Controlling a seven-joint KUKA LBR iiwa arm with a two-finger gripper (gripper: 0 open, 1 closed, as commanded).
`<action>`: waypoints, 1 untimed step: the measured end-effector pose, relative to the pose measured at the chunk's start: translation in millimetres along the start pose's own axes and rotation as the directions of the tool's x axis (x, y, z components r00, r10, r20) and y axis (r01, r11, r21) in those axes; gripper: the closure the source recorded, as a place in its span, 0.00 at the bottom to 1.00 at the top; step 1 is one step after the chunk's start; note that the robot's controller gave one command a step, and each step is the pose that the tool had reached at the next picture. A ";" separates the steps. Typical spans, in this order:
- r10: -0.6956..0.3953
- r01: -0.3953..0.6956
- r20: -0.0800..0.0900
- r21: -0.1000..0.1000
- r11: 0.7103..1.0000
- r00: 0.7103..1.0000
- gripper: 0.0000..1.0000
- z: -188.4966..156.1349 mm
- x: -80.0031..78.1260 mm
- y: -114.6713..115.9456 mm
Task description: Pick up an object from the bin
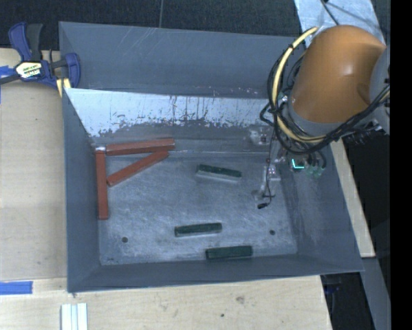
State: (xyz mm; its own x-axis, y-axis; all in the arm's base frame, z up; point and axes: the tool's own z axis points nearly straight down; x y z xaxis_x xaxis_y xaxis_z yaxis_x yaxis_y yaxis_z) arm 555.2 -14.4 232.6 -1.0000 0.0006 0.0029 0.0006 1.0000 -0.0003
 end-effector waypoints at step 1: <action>-0.108 0.108 0.005 0.000 0.994 0.994 0.00 120.5 -31.9 -8.9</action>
Offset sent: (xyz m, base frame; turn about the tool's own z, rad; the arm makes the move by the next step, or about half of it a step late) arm 0.0312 -0.0087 -0.1206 -0.1083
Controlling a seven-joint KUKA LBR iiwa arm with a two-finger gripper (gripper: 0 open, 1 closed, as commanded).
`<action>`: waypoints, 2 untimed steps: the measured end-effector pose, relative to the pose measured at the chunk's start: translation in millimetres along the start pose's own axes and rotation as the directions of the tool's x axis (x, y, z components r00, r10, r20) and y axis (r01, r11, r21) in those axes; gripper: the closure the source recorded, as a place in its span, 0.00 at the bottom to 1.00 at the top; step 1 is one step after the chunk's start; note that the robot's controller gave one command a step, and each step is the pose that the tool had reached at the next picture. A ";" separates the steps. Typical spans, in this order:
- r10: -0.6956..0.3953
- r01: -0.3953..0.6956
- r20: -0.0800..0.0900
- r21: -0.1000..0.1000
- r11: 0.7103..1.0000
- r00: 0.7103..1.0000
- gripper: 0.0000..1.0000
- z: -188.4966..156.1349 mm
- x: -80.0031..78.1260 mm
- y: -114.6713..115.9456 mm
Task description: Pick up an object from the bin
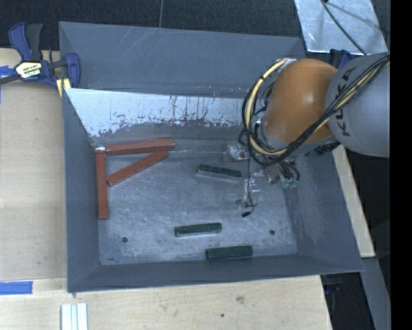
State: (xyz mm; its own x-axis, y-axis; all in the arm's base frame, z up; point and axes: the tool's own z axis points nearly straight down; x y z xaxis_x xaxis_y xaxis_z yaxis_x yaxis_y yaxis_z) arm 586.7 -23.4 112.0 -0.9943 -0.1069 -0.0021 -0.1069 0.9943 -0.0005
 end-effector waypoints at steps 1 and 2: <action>-0.105 0.105 0.003 0.000 0.994 0.994 0.00 43.4 -26.2 3.8; -0.103 0.103 0.006 0.001 0.995 0.995 1.00 40.7 -27.0 3.4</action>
Offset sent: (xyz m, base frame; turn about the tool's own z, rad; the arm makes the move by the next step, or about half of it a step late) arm 0.0248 0.0065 -0.0420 -0.1057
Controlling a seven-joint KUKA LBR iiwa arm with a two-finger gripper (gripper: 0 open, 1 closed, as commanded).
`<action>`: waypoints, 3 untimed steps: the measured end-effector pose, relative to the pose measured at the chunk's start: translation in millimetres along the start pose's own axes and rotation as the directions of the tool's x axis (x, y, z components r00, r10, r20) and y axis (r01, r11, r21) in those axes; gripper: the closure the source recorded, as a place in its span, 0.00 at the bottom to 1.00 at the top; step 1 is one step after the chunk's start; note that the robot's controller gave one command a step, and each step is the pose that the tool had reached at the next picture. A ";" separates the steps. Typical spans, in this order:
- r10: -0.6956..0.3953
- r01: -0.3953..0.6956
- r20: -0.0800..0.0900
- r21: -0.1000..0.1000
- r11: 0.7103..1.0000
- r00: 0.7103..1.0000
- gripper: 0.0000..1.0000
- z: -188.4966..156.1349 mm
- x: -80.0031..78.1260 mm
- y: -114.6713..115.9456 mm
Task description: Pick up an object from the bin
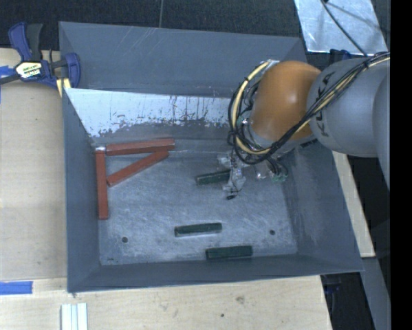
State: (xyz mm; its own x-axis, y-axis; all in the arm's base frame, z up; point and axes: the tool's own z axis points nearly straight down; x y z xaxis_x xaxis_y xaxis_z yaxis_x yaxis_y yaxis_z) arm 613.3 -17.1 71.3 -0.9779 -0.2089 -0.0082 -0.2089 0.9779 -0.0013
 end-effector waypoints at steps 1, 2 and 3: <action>-0.478 0.478 0.002 0.001 0.878 0.878 1.00 -144.2 2.2 22.6; -0.474 0.474 -0.002 -0.004 0.881 0.881 0.00 -141.2 3.5 21.9; -0.441 0.441 -0.008 -0.009 0.897 0.897 0.00 5.6 0.2 38.5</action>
Offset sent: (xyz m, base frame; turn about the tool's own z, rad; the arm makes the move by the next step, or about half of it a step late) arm -0.0102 0.0211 0.1406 -0.4983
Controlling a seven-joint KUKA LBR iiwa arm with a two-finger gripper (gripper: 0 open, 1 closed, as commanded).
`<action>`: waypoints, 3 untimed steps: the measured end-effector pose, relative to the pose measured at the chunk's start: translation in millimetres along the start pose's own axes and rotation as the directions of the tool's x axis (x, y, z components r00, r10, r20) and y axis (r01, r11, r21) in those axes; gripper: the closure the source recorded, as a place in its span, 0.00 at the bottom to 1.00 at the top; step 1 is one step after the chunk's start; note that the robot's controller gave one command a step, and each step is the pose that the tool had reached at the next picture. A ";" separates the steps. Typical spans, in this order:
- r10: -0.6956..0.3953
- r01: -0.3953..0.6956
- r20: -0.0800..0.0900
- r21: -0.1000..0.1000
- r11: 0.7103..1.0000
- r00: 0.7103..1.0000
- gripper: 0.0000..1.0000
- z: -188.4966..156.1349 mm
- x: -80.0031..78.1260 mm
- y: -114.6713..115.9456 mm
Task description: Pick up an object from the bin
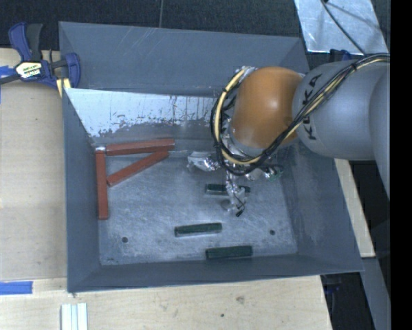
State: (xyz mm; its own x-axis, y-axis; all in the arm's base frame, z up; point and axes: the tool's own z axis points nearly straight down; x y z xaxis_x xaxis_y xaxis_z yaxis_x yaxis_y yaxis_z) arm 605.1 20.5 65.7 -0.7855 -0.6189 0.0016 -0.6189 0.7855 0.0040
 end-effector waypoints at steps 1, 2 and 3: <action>0.001 -0.002 0.007 0.006 1.000 1.000 1.00 -5.5 -2.0 -2.0; 0.002 -0.002 0.006 0.005 1.000 1.000 0.00 -4.9 -1.4 -2.1; -0.087 0.087 0.004 0.011 0.996 0.996 0.00 -19.3 55.3 -88.8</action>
Offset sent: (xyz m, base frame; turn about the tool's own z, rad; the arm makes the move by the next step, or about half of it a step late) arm 0.0000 0.0000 0.0000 0.0000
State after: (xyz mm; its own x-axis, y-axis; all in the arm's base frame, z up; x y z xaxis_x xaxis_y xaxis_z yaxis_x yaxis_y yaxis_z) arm 616.7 -83.5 84.7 -0.7290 -0.6846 -0.0027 -0.6845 0.7290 -0.0068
